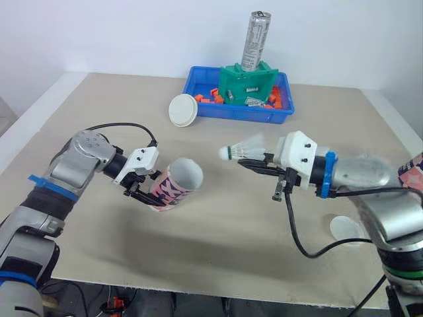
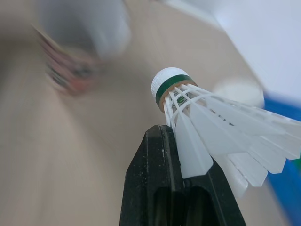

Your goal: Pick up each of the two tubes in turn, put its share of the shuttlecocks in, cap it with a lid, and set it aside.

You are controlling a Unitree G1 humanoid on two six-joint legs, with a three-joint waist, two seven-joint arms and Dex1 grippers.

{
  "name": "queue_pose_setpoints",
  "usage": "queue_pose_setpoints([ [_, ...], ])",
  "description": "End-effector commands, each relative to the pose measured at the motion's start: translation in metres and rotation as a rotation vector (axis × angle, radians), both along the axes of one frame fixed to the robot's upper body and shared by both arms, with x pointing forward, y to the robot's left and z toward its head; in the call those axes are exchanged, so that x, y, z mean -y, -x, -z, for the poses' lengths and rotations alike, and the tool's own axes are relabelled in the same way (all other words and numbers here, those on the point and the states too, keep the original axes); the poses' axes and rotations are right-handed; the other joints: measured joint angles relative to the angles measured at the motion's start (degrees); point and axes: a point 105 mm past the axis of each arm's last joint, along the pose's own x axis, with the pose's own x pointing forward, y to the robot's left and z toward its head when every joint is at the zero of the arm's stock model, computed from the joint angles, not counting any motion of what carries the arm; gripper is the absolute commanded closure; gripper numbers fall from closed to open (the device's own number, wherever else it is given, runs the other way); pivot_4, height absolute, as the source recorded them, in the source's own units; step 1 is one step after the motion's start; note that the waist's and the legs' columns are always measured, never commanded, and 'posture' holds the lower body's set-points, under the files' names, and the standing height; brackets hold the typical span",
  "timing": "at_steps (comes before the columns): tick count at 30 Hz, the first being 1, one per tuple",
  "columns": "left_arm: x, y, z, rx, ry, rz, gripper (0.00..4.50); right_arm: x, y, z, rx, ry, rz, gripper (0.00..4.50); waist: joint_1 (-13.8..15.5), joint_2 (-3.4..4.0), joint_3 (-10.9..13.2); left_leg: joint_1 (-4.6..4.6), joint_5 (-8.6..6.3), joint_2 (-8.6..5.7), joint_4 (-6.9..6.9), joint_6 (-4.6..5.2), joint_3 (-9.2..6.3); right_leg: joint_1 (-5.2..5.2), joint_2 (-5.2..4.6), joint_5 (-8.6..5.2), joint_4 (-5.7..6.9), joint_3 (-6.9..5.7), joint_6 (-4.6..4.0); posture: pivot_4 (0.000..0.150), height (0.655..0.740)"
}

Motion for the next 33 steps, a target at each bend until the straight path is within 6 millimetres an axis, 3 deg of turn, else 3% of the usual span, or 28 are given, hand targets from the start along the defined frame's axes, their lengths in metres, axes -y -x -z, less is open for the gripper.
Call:
queue_pose_setpoints([
  [1,0.009,0.002,0.012,-0.047,-0.025,0.042,1.57,-0.017,0.006,-0.018,0.094,0.086,-0.115,4.46,0.06,0.01,0.0,0.0,0.01,0.0,0.0,0.0,0.02,-0.01,-0.01,0.03,0.0,0.0,-0.02,0.15,0.7275],
  [3,0.009,0.0,0.013,-0.047,-0.04,0.041,1.57,-0.024,0.003,-0.024,0.124,0.111,-0.148,4.46,0.09,0.02,-0.01,0.0,0.01,0.0,0.07,0.0,0.03,0.0,-0.03,0.05,0.0,-0.02,-0.02,0.15,0.7275],
  [12,0.01,-0.002,0.015,-0.04,-0.051,0.044,1.57,-0.047,0.0,-0.014,0.149,0.274,-0.315,4.46,0.85,0.03,-0.02,-0.01,0.02,0.0,0.13,-0.01,0.06,0.02,-0.04,0.06,0.02,-0.02,-0.02,0.15,0.7275],
  [15,0.01,-0.003,0.014,-0.041,-0.048,0.042,1.57,-0.052,0.003,-0.016,0.137,0.287,-0.355,3.46,0.92,0.04,-0.03,-0.01,0.03,0.0,0.14,-0.02,0.06,0.03,-0.04,0.07,0.04,-0.02,-0.01,0.15,0.7275],
  [18,0.01,-0.002,0.014,-0.041,-0.046,0.041,1.57,-0.053,0.005,-0.024,0.125,0.272,-0.365,2.03,0.97,0.05,-0.03,-0.01,0.03,0.01,0.13,-0.02,0.05,0.03,-0.03,0.07,0.04,-0.03,-0.01,0.15,0.7275],
  [20,0.01,-0.002,0.014,-0.041,-0.044,0.041,1.57,-0.052,0.017,-0.042,0.083,0.172,-0.413,0.86,1.01,0.04,-0.03,-0.01,0.03,0.01,0.13,-0.02,0.05,0.03,-0.03,0.07,0.04,-0.03,-0.01,0.15,0.7275],
  [22,0.011,-0.001,0.014,-0.042,-0.042,0.042,1.57,-0.046,0.024,-0.055,0.051,0.099,-0.42,0.71,1.03,0.04,-0.03,-0.01,0.03,0.02,0.13,-0.02,0.03,0.04,-0.03,0.07,0.04,-0.04,-0.02,0.15,0.7275],
  [26,0.012,0.0,0.014,-0.043,-0.036,0.046,1.57,-0.011,0.007,-0.061,0.008,-0.008,-0.212,0.71,1.21,0.03,-0.03,-0.01,0.03,0.02,0.12,-0.02,0.02,0.05,-0.04,0.08,0.04,-0.06,-0.01,0.15,0.7275],
  [33,0.011,0.006,0.017,-0.053,-0.02,0.036,1.57,0.105,-0.015,-0.03,-0.049,-0.293,0.39,0.71,1.41,0.01,-0.14,-0.03,0.01,0.0,0.04,-0.02,0.03,0.1,-0.08,0.14,0.04,-0.1,0.11,0.15,0.7275],
])
